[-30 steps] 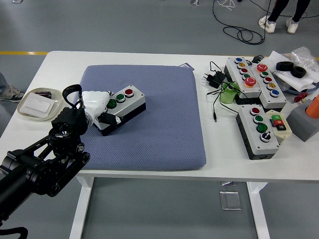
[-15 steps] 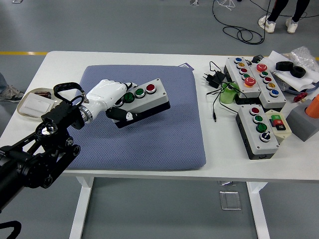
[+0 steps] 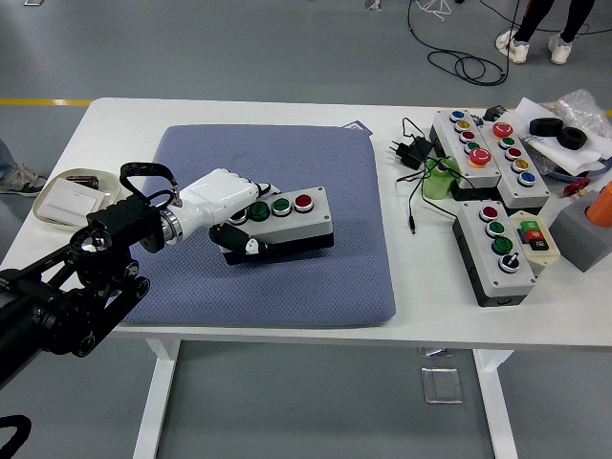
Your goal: Pick up the button,place it on the desk,press the button,press the button
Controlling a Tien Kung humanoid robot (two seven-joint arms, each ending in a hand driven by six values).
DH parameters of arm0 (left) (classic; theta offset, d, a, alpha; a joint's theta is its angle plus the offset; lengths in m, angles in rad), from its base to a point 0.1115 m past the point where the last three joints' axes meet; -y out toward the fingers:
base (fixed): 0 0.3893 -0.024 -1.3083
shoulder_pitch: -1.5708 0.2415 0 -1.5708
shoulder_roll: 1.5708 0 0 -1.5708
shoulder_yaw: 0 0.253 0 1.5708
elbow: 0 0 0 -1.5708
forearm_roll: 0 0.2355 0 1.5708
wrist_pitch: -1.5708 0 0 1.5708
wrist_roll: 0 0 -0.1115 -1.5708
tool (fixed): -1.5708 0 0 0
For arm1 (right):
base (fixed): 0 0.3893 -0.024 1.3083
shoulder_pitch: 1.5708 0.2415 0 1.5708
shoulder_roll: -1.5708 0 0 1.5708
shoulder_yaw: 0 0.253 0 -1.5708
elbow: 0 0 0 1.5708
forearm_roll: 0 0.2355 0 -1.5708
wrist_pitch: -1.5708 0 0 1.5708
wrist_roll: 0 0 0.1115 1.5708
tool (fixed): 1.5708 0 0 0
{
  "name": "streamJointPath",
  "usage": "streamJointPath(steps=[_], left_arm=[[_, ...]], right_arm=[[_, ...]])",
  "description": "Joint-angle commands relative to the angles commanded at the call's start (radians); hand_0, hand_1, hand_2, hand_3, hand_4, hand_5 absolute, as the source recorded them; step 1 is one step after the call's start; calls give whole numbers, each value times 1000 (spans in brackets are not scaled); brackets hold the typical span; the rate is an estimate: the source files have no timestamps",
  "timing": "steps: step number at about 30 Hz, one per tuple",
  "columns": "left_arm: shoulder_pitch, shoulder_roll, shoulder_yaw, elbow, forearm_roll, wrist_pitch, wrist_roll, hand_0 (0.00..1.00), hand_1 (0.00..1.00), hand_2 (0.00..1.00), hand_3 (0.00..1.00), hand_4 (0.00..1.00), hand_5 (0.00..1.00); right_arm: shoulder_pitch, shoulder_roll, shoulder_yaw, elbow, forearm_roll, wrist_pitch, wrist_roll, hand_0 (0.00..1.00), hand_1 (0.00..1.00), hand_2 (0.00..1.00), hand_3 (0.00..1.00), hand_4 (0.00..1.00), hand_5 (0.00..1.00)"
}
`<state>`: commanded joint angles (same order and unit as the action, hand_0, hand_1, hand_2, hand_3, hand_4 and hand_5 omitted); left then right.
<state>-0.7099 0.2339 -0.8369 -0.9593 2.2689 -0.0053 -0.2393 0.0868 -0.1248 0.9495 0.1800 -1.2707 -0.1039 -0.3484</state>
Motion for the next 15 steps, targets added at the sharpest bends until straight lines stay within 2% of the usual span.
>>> streamJointPath(steps=[4,5,7,10,11,15], left_arm=[[0,-1,4,-4,0,-20,0,647,588,519,548,104,2],[0,-1,4,-4,0,-21,0,734,741,730,720,248,2],[-1,-1,4,-5,0,-45,0,734,741,730,720,248,2],[-2,2,5,-4,0,-51,-7,734,741,730,720,248,2],[-3,3,7,-5,0,-50,-10,855,827,827,781,285,2],[-3,5,10,-6,0,-46,-14,855,827,827,781,285,2]], right_arm=[[0,1,3,0,-2,0,0,643,451,615,559,303,217],[0,1,3,0,-2,0,0,642,451,615,559,303,216],[0,1,4,0,-4,0,0,642,451,615,559,303,216],[1,0,6,0,-8,1,-1,642,451,615,559,303,216],[1,0,6,0,-8,1,0,642,451,615,560,304,216],[2,1,6,0,-8,1,0,642,451,615,560,304,216]])
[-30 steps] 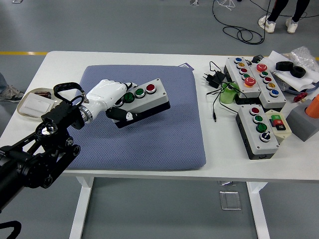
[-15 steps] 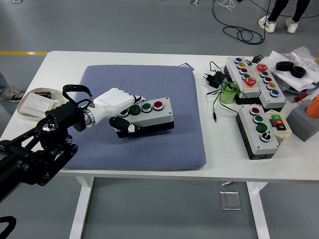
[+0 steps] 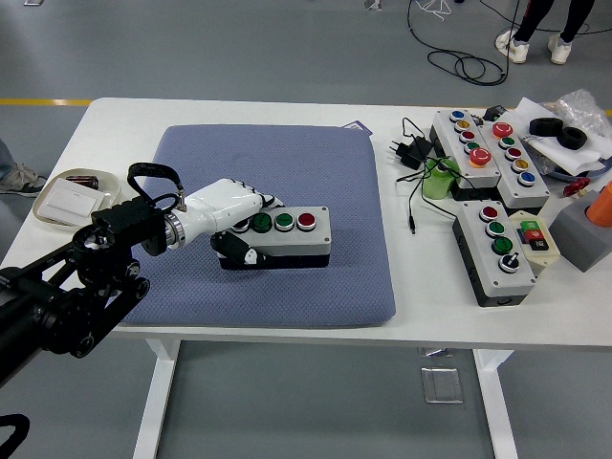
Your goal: Pick up the button,place it on the desk,press the button,press the button
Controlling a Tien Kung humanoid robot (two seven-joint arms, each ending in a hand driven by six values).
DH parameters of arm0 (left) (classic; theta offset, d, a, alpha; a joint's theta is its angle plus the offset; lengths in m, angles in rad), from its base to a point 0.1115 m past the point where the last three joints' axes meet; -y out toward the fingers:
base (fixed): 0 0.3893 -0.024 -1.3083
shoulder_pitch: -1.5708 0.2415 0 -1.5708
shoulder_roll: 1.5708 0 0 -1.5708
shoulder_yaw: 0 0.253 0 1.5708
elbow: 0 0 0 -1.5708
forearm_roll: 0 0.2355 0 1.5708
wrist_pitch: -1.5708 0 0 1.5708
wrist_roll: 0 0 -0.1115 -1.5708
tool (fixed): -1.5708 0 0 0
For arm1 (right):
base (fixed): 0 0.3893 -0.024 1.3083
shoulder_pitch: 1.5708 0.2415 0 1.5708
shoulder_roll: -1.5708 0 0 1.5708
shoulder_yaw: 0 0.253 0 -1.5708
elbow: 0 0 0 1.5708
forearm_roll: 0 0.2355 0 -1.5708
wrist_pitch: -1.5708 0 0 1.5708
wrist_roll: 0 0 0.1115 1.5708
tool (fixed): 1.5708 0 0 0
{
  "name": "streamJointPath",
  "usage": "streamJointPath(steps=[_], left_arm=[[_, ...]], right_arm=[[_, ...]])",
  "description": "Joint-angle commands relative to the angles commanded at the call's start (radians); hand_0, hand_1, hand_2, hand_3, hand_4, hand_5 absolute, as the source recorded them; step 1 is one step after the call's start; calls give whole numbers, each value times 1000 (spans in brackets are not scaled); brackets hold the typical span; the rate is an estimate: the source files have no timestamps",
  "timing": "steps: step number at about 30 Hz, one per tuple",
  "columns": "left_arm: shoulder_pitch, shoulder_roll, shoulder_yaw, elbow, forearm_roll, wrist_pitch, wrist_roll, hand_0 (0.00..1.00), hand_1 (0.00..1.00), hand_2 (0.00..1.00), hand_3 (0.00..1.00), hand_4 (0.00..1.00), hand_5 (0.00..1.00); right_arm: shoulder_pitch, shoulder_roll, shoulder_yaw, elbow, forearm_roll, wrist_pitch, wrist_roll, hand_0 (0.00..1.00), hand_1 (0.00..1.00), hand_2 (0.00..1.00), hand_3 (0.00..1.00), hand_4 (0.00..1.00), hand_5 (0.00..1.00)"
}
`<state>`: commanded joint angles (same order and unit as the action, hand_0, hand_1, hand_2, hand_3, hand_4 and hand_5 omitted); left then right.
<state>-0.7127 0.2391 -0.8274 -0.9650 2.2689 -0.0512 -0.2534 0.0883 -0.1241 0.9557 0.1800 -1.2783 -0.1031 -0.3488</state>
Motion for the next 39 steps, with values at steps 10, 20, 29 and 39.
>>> streamJointPath(steps=[10,20,29,39], left_arm=[[9,9,-16,-39,0,-44,14,965,965,992,823,306,2],[15,8,-21,-44,0,-149,42,957,956,992,895,356,2],[18,4,-30,-51,0,-157,73,951,966,998,930,360,2],[18,3,-51,-77,0,-239,114,898,944,994,964,438,44]], right_arm=[[0,-1,-1,0,0,1,2,643,451,615,559,306,216],[-1,-1,-6,0,6,1,2,642,451,616,560,308,215],[-2,-1,-5,0,5,0,2,641,451,616,560,309,215],[-7,-2,-4,0,3,0,2,641,451,616,560,312,216]])
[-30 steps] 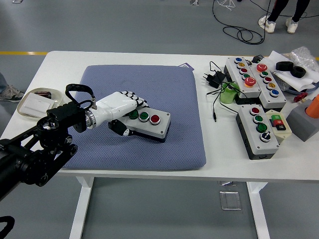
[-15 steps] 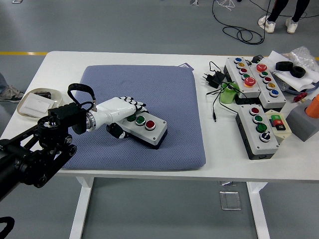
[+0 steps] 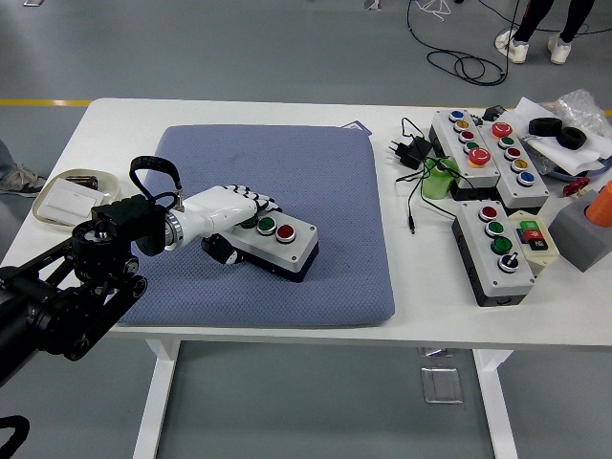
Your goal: Pick up the button,place it on the desk,press the button,press the button
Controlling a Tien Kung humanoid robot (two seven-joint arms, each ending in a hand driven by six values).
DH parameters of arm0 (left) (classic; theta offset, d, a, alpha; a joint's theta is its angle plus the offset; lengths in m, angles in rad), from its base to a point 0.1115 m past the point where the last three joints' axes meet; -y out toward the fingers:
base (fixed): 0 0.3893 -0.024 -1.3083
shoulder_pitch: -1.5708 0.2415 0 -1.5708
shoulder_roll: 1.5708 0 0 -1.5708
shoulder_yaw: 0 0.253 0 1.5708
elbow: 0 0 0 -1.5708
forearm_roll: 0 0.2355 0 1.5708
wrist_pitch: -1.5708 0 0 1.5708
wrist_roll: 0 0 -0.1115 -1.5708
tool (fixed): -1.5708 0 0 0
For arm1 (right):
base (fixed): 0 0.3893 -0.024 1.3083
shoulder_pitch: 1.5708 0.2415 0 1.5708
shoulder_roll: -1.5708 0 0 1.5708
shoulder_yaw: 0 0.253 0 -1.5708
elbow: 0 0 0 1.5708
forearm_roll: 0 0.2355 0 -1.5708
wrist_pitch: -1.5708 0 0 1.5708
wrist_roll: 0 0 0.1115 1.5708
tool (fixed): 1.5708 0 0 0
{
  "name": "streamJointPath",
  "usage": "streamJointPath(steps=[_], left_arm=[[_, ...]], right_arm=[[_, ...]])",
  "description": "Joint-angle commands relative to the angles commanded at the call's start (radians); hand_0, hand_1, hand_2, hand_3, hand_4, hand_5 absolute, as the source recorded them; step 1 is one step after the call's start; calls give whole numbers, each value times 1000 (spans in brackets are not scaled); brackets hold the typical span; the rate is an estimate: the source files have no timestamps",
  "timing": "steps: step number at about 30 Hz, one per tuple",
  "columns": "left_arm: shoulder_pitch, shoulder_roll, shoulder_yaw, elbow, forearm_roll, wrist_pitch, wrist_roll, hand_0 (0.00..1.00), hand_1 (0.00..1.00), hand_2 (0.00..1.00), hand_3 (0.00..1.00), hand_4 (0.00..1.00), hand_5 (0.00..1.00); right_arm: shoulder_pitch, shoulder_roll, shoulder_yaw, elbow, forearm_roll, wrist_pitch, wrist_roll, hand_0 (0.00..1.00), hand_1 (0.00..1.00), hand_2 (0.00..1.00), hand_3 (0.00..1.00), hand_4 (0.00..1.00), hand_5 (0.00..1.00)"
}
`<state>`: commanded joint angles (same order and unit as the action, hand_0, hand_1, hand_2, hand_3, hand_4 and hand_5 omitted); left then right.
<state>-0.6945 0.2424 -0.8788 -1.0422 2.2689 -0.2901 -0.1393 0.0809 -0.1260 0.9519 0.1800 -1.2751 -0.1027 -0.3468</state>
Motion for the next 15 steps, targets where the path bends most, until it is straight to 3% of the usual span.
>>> streamJointPath(steps=[4,5,10,11,15], left_arm=[[-1,-4,-3,-10,0,-50,32,898,944,994,964,438,44],[-2,-5,-3,-15,0,-56,41,823,871,942,973,510,111],[-4,-7,-1,-34,0,-79,76,823,871,942,973,510,111],[-6,-8,-1,-39,0,-84,85,611,738,832,984,535,163],[-9,-9,-2,-49,0,-93,112,611,738,832,984,535,163]], right_arm=[[-2,0,2,0,-3,1,-1,641,451,616,560,312,216],[-3,0,2,0,-3,1,-1,641,451,616,560,312,216],[-3,0,0,0,-1,0,-1,641,451,616,560,312,216],[-2,0,0,0,-1,0,0,641,451,616,560,313,216],[-1,0,-2,0,1,0,0,641,451,616,560,313,216]])
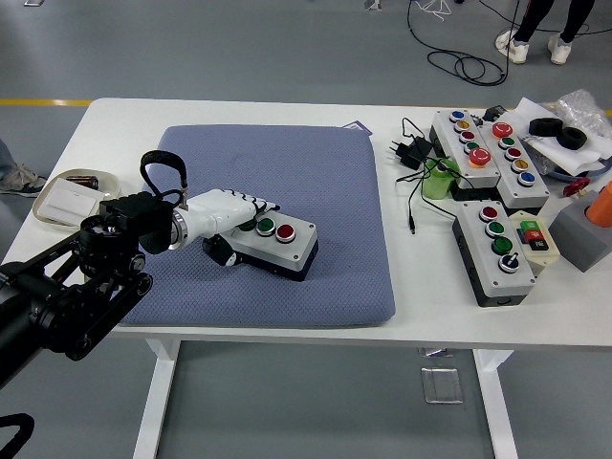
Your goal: Pick up the button,place it on the desk,press the button,press the button
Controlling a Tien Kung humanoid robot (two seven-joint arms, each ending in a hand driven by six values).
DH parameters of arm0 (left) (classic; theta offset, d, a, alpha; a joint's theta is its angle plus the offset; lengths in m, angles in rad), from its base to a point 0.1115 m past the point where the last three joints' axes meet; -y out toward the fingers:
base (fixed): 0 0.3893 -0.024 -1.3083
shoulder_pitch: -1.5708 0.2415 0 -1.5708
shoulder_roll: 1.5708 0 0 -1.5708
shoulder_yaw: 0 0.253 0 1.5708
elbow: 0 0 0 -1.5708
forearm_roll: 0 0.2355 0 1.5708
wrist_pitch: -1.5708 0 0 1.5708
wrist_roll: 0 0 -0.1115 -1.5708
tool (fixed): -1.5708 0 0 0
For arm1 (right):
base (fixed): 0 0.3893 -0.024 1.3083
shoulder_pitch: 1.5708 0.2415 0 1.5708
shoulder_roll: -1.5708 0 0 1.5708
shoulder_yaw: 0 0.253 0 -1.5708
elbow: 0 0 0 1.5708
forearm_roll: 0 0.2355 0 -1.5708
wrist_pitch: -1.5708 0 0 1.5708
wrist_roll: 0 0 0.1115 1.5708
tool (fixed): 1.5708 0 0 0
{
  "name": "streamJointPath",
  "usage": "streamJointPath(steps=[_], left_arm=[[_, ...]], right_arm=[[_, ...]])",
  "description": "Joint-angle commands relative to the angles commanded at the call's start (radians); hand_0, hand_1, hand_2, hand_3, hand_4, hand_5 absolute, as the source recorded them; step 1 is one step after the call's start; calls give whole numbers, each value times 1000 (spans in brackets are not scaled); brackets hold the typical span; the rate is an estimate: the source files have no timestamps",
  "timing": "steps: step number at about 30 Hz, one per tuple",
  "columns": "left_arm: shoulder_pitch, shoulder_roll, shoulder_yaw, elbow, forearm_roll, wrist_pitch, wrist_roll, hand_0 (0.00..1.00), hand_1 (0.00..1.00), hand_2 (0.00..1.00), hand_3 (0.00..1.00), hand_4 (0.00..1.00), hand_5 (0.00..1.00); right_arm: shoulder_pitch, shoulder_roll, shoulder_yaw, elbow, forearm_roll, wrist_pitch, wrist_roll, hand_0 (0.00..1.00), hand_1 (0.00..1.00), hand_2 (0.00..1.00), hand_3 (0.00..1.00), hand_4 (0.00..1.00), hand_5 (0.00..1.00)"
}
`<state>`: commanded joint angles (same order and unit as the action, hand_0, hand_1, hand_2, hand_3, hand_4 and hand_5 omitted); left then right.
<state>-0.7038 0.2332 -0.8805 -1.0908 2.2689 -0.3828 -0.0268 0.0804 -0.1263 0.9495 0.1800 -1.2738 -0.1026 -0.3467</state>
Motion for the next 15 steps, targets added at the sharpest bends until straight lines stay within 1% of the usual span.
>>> streamJointPath(steps=[1,2,6,7,8,13,15], left_arm=[[-1,0,-1,-2,0,-2,7,611,738,832,984,535,163],[-1,0,-3,-4,0,-5,13,574,653,743,992,588,220],[-2,2,-12,-20,0,-22,35,574,653,743,992,588,220],[-2,3,-15,-29,0,-33,43,574,653,743,992,588,220],[-3,3,-16,-33,0,-38,45,558,631,720,998,614,237],[-5,6,-18,-48,0,-73,58,558,631,720,998,614,237],[-6,6,-17,-49,0,-79,56,568,641,738,998,616,239]], right_arm=[[0,0,0,0,0,0,0,641,451,616,560,313,216],[1,0,-1,0,0,0,0,641,450,616,561,313,217],[2,0,-1,0,1,0,0,641,450,616,561,313,217],[2,0,-1,0,1,0,1,641,450,616,561,313,217],[2,0,-1,0,1,0,1,641,449,615,560,314,216],[2,-1,0,0,-1,2,1,641,449,615,560,314,216],[3,-1,0,0,-2,2,0,641,449,615,561,314,216]])
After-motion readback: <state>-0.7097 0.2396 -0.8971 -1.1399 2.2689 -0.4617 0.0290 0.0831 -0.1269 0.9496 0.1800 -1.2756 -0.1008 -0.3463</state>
